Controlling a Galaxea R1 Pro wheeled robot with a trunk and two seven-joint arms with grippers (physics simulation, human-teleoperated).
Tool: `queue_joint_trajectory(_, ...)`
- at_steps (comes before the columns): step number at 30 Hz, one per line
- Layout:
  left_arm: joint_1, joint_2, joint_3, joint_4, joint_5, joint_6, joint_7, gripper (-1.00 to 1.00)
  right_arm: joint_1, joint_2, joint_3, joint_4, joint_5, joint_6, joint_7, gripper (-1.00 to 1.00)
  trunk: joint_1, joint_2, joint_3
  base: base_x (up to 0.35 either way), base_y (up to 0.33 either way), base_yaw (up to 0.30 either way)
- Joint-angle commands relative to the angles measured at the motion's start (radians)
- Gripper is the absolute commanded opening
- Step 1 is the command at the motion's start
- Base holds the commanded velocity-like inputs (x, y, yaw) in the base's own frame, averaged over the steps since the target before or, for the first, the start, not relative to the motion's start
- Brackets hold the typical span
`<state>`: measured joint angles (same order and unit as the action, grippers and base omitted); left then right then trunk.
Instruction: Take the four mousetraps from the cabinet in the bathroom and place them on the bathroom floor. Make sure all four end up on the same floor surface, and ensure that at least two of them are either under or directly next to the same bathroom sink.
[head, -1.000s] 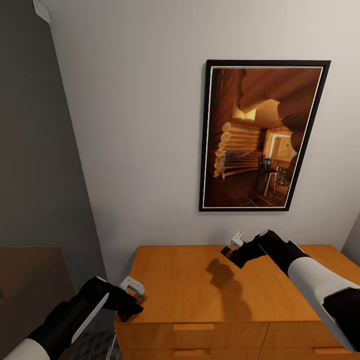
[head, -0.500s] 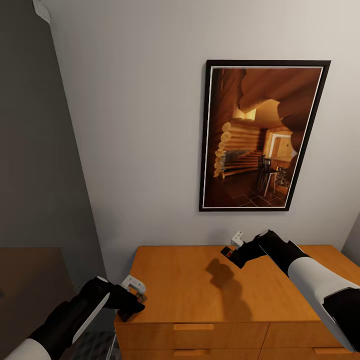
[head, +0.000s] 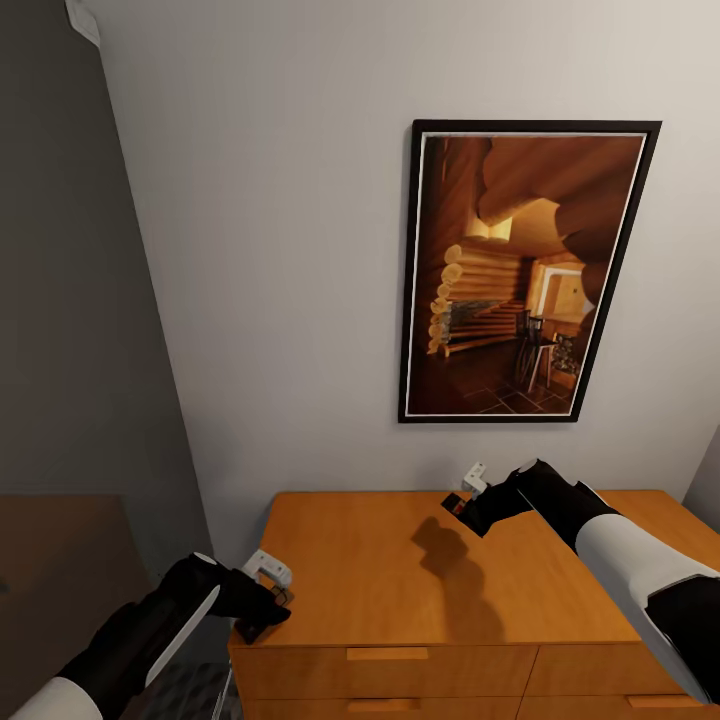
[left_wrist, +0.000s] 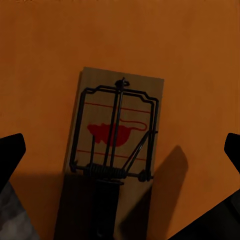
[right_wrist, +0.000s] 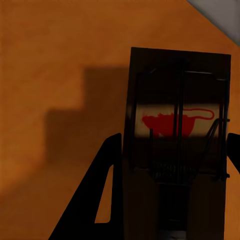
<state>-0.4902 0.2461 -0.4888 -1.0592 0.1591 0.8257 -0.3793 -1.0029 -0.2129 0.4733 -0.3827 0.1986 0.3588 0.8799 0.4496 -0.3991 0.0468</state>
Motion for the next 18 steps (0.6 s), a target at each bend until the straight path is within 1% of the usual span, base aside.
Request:
queue_joint_trajectory(1, -0.001, 0.001, -0.003, -0.001, 0.010, 0.006, 0.005, 1.00, 0.000, 0.000, -0.001, -0.002, 0.004, 0.007, 0.008, -1.00, 0.000, -0.001, -0.001, 0.000, 0.000, 0.000)
queue_joint_trajectory(18, -0.001, 0.001, -0.004, -0.002, 0.012, 0.007, 0.006, 1.00, 0.000, 0.000, -0.001, -0.002, 0.005, 0.006, 0.008, -1.00, 0.000, -0.001, -0.001, 0.000, 0.000, 0.000)
